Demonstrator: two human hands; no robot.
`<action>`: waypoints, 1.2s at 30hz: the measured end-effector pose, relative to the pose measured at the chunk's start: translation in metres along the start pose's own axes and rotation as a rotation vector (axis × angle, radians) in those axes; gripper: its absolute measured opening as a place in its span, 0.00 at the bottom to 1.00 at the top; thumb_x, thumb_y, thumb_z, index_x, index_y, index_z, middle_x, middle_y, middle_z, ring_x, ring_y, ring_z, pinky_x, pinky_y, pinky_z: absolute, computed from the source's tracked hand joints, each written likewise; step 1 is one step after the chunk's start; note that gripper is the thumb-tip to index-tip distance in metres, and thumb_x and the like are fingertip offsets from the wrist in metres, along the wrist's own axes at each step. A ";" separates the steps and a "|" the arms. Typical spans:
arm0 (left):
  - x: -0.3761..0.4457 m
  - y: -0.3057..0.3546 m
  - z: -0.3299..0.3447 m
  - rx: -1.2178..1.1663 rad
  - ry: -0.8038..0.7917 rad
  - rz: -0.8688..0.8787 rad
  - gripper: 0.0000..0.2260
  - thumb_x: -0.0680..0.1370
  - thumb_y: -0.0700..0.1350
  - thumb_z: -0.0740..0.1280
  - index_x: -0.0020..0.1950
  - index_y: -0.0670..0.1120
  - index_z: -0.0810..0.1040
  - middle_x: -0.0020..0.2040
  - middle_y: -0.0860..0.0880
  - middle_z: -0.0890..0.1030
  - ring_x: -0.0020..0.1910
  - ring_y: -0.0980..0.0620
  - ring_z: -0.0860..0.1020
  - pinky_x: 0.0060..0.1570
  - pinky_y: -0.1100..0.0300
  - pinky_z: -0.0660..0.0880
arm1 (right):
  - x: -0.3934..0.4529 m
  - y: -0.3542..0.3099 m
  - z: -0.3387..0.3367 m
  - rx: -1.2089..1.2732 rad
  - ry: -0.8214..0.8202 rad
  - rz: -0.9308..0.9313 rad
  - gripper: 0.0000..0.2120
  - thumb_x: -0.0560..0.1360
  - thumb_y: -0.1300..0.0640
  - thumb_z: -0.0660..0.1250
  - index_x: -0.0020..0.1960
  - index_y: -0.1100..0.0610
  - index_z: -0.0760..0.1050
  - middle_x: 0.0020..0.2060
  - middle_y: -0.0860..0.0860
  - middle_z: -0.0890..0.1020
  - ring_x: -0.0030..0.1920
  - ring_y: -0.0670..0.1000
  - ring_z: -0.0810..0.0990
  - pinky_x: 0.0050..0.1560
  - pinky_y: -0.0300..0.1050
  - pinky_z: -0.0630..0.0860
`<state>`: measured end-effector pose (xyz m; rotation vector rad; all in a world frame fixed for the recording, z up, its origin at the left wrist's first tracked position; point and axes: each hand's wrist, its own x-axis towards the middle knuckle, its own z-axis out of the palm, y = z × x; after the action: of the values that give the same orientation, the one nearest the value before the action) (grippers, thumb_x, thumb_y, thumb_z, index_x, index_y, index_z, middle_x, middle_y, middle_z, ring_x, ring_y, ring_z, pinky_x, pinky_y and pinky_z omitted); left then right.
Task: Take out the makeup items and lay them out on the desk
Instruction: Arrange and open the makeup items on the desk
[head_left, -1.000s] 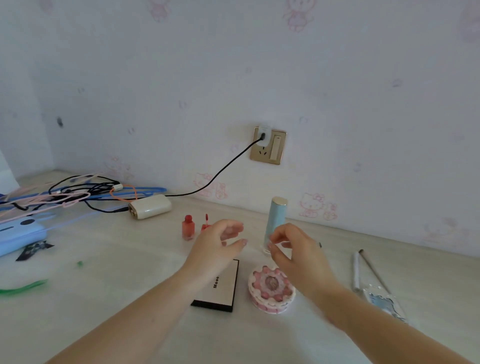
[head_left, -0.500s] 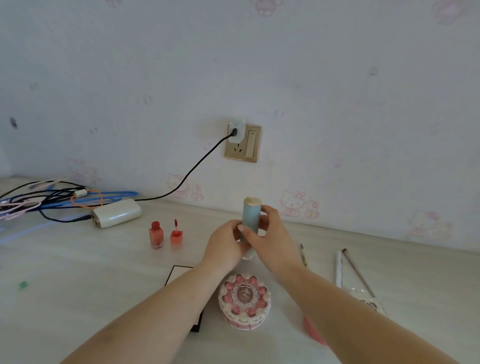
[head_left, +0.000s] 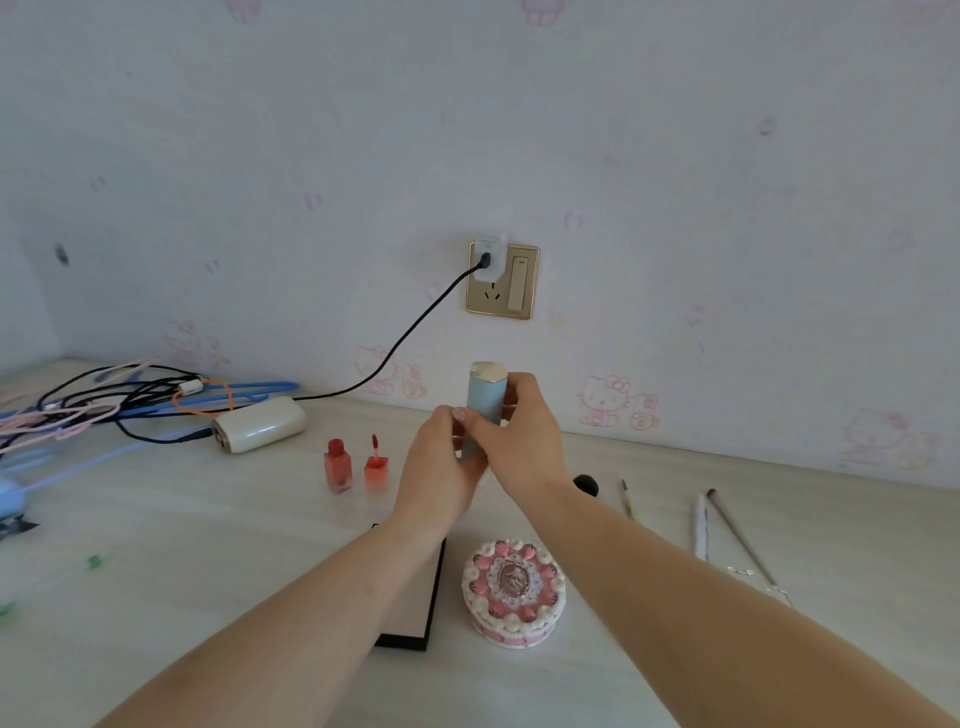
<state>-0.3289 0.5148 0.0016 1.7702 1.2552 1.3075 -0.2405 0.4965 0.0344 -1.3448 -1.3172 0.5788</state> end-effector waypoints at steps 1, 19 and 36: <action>-0.001 0.001 -0.003 -0.003 -0.006 0.011 0.06 0.77 0.41 0.64 0.52 0.48 0.70 0.48 0.52 0.78 0.44 0.60 0.76 0.42 0.63 0.75 | 0.001 -0.001 0.001 -0.002 -0.005 -0.007 0.19 0.71 0.55 0.72 0.58 0.52 0.68 0.50 0.45 0.77 0.50 0.45 0.75 0.42 0.31 0.69; -0.012 -0.029 -0.040 0.121 -0.066 -0.137 0.13 0.76 0.47 0.68 0.57 0.44 0.73 0.52 0.49 0.78 0.53 0.48 0.78 0.56 0.50 0.74 | 0.014 -0.008 -0.034 -0.246 -0.125 0.092 0.21 0.73 0.51 0.70 0.63 0.53 0.69 0.51 0.49 0.76 0.48 0.48 0.75 0.37 0.35 0.69; -0.002 -0.035 -0.029 0.119 -0.039 -0.172 0.17 0.75 0.47 0.69 0.62 0.45 0.72 0.51 0.53 0.75 0.53 0.51 0.77 0.50 0.58 0.71 | 0.012 0.037 -0.007 -0.538 -0.300 0.091 0.18 0.70 0.59 0.67 0.60 0.55 0.73 0.53 0.53 0.79 0.44 0.51 0.76 0.34 0.36 0.69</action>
<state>-0.3678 0.5245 -0.0198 1.7161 1.4551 1.1169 -0.2175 0.5131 0.0071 -1.8121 -1.7444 0.5208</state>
